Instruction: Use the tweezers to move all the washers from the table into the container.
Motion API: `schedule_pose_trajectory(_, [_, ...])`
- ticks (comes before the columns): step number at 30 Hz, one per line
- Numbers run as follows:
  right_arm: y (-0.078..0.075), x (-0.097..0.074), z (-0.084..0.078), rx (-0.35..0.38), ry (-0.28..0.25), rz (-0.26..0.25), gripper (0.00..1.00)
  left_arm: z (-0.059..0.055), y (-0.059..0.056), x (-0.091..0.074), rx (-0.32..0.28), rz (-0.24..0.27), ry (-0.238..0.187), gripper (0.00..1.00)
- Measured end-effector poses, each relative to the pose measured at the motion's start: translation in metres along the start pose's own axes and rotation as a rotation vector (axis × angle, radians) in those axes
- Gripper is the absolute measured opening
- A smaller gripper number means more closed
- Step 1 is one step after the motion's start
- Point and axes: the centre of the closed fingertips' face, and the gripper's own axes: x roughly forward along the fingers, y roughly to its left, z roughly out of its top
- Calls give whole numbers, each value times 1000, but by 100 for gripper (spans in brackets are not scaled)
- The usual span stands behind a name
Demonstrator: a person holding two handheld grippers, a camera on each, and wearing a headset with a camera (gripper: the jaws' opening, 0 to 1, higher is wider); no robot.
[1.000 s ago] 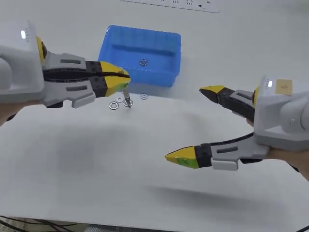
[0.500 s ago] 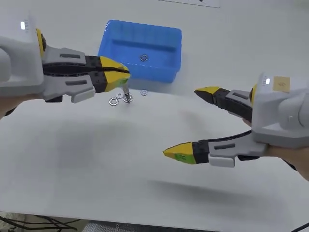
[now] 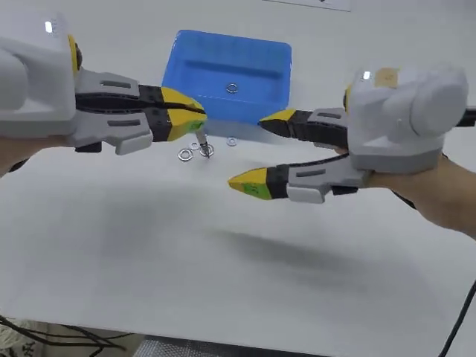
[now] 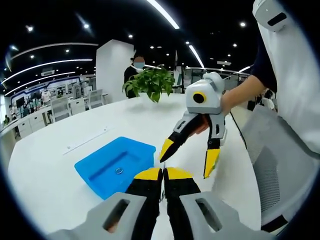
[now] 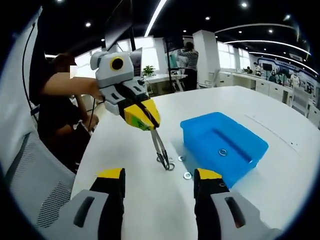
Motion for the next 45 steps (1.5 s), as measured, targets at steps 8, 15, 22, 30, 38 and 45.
schedule_pose_trajectory(8, [-8, 33, -6, -78, 57, 78, 35, -2, 2, -1, -16, 2, 0, 5])
schedule_pose_trajectory(15, [1, 48, -6, -95, 81, 144, 31, -4, 4, -1, -30, -7, 0, 5])
schedule_pose_trajectory(22, [5, 50, 0, -126, 85, 191, 16, -4, 6, 1, -26, -14, 7, 6])
schedule_pose_trajectory(30, [5, 50, 0, -192, 105, 202, 12, -8, 9, -1, -24, -19, 13, 6])
schedule_pose_trajectory(38, [5, 49, -1, -243, 108, 190, 10, -7, 9, 1, -10, 3, 2, 6])
schedule_pose_trajectory(45, [6, 48, -2, -226, 97, 180, 10, -9, 14, 0, 0, 34, 13, 7])
